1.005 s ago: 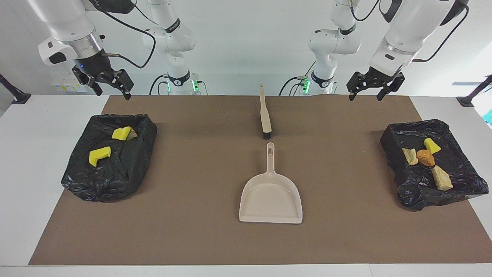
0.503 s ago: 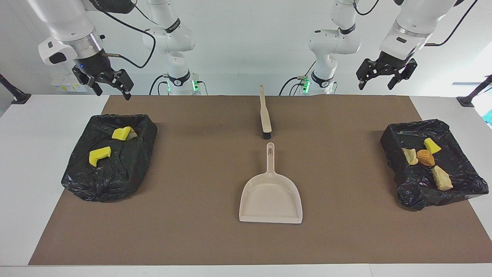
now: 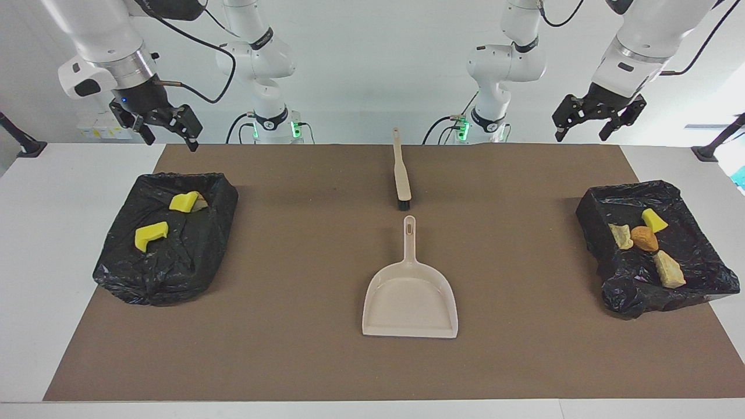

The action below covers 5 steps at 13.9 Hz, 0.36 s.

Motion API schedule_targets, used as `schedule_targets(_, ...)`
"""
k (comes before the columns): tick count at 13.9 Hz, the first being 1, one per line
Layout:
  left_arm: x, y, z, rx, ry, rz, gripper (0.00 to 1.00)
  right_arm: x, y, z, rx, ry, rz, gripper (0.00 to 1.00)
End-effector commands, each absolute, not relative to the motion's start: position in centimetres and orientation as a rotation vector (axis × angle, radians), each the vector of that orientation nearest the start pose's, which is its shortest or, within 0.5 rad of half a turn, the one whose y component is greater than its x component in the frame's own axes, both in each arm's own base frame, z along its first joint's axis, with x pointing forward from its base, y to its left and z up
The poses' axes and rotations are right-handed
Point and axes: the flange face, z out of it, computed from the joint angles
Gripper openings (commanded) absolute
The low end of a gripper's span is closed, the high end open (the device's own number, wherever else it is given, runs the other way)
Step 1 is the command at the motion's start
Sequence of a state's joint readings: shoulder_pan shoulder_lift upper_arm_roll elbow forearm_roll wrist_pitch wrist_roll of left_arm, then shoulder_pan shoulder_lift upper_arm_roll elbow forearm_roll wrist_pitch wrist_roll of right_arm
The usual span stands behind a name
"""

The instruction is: Sweep and dump trash in bin

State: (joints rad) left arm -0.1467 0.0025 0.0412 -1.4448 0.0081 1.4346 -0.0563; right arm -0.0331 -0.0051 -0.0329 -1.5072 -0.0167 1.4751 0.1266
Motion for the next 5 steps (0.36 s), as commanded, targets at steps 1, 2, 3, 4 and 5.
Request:
schedule_targets(1, 53.78, -5.28, 67.83, -3.13, 0.094, 0.021, 1.0, 53.88, -3.82, 65.3, -3.125, 0.33, 0.041, 1.0)
schedule_targets(2, 53.76, -5.3, 67.99, -3.132, 0.094, 0.006, 1.0, 53.88, -3.82, 65.3, -3.125, 0.33, 0.041, 1.0)
schedule_targets(3, 53.83, -5.31, 67.85, -3.132, 0.094, 0.009, 1.0, 53.88, -3.82, 65.3, -3.125, 0.33, 0.041, 1.0)
schedule_targets(4, 53.77, -5.3, 67.92, -3.132, 0.094, 0.009, 1.0, 53.88, -3.82, 65.3, -3.125, 0.33, 0.041, 1.0)
schedule_targets(5, 53.72, -5.29, 67.93, -3.132, 0.094, 0.009, 1.0, 53.9, -3.82, 65.31, -3.125, 0.33, 0.039, 1.0)
